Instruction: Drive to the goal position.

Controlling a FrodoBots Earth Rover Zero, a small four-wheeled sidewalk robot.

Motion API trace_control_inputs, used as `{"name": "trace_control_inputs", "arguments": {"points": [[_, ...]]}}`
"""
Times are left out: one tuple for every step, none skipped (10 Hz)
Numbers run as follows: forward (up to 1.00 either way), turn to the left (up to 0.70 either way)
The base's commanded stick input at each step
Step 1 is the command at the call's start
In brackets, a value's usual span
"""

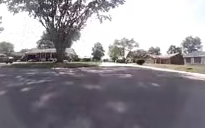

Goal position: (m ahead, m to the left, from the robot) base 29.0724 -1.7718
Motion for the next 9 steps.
{"name": "trace_control_inputs", "arguments": {"points": [[1.00, 0.00], [1.00, 0.00], [1.00, 0.00], [1.00, 0.00], [1.00, 0.00], [1.00, 0.00], [1.00, -0.08], [1.00, -0.20], [1.00, -0.16]]}}
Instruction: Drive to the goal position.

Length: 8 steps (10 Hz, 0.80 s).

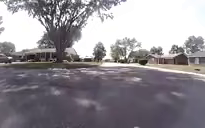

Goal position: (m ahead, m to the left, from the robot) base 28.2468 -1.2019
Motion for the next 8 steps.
{"name": "trace_control_inputs", "arguments": {"points": [[1.00, 0.00], [1.00, 0.00], [1.00, 0.00], [1.00, 0.00], [1.00, 0.00], [1.00, 0.00], [1.00, 0.00], [1.00, 0.00]]}}
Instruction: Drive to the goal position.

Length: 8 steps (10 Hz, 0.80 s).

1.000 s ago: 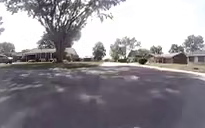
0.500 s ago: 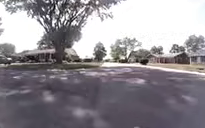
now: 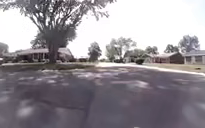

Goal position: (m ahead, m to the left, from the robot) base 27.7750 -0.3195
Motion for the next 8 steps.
{"name": "trace_control_inputs", "arguments": {"points": [[1.00, 0.00], [1.00, 0.00], [1.00, 0.00], [1.00, 0.00], [1.00, 0.00], [1.00, 0.00], [1.00, 0.00], [1.00, 0.00]]}}
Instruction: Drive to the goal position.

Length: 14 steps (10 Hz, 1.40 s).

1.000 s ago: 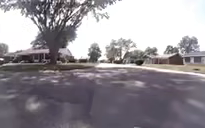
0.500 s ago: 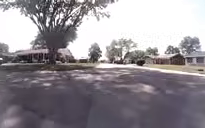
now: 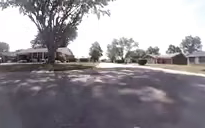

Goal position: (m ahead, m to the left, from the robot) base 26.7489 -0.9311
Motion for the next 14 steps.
{"name": "trace_control_inputs", "arguments": {"points": [[1.00, 0.00], [1.00, 0.00], [1.00, 0.00], [1.00, 0.00], [1.00, 0.00], [1.00, 0.00], [1.00, 0.00], [1.00, 0.00], [1.00, 0.00], [1.00, 0.00], [1.00, 0.00], [1.00, 0.00], [1.00, 0.00], [1.00, 0.00]]}}
